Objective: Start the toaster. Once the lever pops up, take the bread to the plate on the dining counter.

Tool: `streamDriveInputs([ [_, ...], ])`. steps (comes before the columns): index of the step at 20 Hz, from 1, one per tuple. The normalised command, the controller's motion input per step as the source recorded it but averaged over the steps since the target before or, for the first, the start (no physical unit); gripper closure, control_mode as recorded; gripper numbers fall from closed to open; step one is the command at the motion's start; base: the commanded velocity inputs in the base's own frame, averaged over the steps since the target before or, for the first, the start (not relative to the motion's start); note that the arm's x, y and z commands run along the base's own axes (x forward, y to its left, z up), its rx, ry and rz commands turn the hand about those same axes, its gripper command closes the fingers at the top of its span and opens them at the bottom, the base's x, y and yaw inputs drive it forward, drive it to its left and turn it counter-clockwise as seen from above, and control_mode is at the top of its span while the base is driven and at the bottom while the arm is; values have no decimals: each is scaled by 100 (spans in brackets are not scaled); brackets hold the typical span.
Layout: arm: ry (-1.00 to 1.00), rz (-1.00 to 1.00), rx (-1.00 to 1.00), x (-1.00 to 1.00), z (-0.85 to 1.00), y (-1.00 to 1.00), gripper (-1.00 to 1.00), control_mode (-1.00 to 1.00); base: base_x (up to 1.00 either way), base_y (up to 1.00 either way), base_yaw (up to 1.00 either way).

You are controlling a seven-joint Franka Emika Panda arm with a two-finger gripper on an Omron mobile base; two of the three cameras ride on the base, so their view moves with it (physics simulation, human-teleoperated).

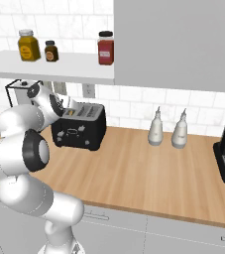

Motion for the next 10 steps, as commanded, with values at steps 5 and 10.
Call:
streamDriveInputs([
  [5, 0, 0, 0, 0, 0, 0, -100, -100, 0, 0, 0],
  [10, 0, 0, 0, 0, 0, 0, -100, -100, 0, 0, 0],
])
